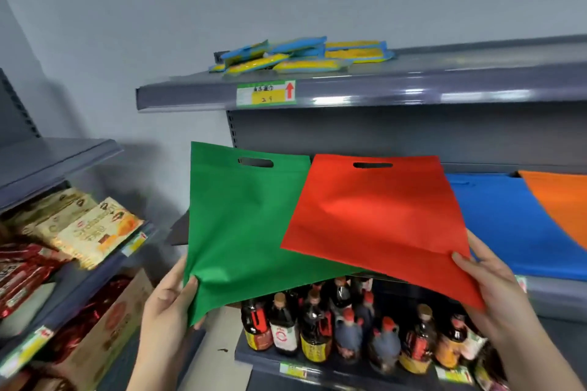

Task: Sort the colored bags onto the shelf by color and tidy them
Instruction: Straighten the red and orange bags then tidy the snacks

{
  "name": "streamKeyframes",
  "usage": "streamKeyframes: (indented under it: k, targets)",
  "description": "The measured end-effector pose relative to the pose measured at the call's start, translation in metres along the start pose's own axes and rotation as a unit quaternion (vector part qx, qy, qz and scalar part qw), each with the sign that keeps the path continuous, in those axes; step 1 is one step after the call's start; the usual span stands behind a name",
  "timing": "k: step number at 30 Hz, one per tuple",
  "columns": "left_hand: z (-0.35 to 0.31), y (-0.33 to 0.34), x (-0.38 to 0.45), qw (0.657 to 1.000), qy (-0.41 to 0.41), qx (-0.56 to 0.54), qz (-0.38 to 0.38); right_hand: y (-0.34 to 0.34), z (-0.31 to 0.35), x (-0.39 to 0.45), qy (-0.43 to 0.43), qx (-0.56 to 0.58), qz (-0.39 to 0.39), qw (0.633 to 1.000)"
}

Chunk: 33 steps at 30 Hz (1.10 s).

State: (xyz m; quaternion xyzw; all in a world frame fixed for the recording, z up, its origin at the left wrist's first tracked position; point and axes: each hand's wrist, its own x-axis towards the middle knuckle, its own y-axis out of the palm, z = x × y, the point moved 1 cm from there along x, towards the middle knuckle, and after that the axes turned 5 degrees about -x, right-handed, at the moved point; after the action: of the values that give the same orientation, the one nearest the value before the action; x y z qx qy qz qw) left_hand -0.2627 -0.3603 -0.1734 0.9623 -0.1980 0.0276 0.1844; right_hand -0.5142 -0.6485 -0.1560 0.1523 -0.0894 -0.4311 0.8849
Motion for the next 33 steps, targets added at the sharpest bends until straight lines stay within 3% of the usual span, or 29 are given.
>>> streamKeyframes:
  k: [8, 14, 17, 21, 22, 24, 26, 29, 33]
  targets:
    - [0.014, 0.094, 0.036, 0.988, -0.068, -0.031, 0.134, -0.062, 0.033, 0.003, -0.058, 0.005, -0.105, 0.993]
    - [0.048, 0.135, 0.092, 0.971, -0.061, 0.175, 0.152, -0.088, 0.043, 0.017, -0.091, -0.012, -0.172, 0.981]
    - [0.062, 0.148, 0.117, 0.931, -0.005, 0.321, 0.173, -0.100, 0.044, 0.022, -0.092, -0.020, -0.179, 0.979]
    - [0.077, 0.160, 0.137, 0.811, 0.091, 0.553, 0.165, -0.115, 0.047, 0.025, -0.092, -0.018, -0.181, 0.979]
    - [0.081, 0.166, 0.138, 0.797, 0.111, 0.572, 0.160, -0.118, 0.049, 0.025, -0.091, -0.013, -0.182, 0.979]
    - [0.085, 0.188, 0.132, 0.813, 0.133, 0.538, 0.179, -0.126, 0.051, 0.026, -0.090, -0.013, -0.184, 0.979]
    - [0.085, 0.219, 0.118, 0.850, 0.120, 0.465, 0.214, -0.133, 0.054, 0.026, -0.087, -0.017, -0.187, 0.978]
    - [0.089, 0.271, 0.085, 0.914, -0.018, 0.299, 0.274, -0.150, 0.060, 0.022, -0.086, -0.015, -0.182, 0.980]
    - [0.095, 0.341, 0.030, 0.913, -0.220, 0.098, 0.329, -0.182, 0.078, 0.010, -0.090, -0.008, -0.170, 0.981]
